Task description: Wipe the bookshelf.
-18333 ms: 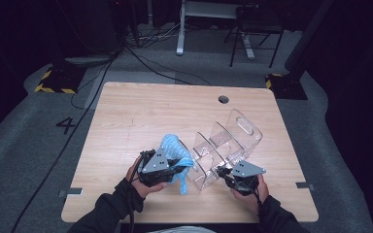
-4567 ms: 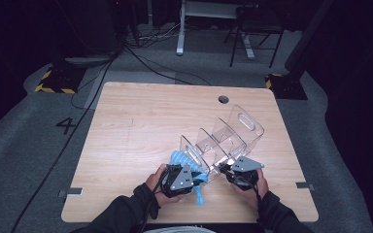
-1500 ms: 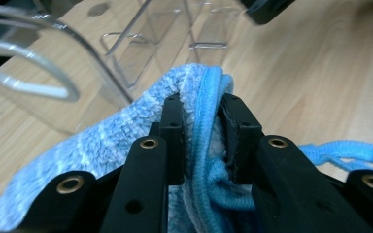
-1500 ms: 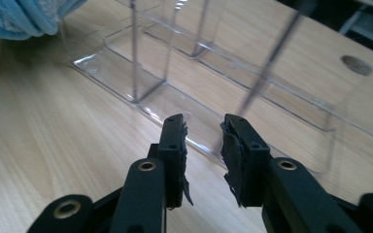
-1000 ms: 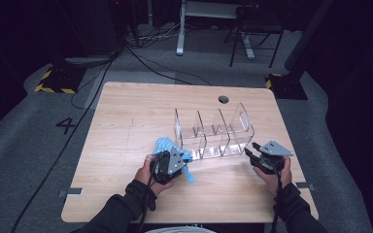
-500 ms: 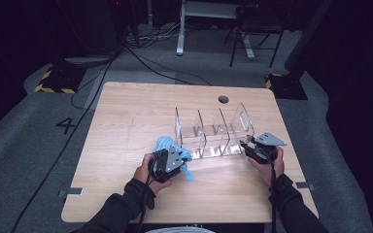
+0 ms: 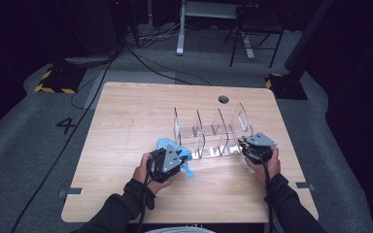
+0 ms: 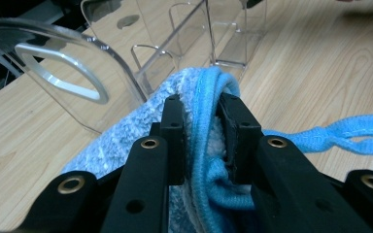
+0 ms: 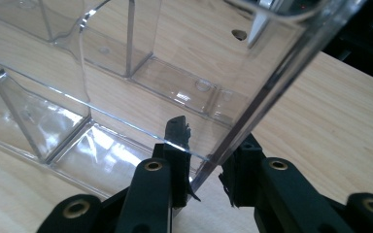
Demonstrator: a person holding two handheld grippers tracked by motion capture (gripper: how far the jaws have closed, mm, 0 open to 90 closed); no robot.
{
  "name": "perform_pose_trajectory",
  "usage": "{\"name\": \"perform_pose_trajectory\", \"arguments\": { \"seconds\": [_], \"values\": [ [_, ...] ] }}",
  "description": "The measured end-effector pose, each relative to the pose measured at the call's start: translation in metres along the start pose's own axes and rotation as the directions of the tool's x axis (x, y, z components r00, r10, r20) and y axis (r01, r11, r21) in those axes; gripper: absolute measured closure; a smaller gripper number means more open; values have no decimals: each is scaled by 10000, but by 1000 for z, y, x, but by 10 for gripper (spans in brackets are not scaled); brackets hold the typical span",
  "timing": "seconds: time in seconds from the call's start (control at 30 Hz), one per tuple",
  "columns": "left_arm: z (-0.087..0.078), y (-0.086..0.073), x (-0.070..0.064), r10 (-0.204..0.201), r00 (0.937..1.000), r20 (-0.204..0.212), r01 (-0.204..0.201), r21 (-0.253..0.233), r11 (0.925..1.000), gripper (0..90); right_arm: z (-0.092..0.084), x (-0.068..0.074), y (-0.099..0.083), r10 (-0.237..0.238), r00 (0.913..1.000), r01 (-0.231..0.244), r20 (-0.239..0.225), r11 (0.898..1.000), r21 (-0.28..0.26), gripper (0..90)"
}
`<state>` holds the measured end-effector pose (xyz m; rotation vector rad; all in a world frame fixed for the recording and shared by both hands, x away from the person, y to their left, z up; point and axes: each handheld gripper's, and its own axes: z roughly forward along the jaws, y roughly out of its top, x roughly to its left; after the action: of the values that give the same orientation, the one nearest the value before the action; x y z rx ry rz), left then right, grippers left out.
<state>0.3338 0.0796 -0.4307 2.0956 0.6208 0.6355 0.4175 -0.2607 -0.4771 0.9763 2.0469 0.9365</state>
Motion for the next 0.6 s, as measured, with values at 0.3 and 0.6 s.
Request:
{"name": "perform_pose_trajectory", "arguments": {
  "seconds": [0.3, 0.6],
  "values": [
    [-13, 5, 0, -143, 9991, -409, 137, -138, 9998, 740, -20, 26, 1, 70, 9999, -66, -77, 9992, 404, 705],
    [-18, 5, 2, -80, 9977, -679, 65, -220, 9997, 739, -51, 35, 0, -280, 9886, 311, -1482, 9993, 192, 511]
  ]
}}
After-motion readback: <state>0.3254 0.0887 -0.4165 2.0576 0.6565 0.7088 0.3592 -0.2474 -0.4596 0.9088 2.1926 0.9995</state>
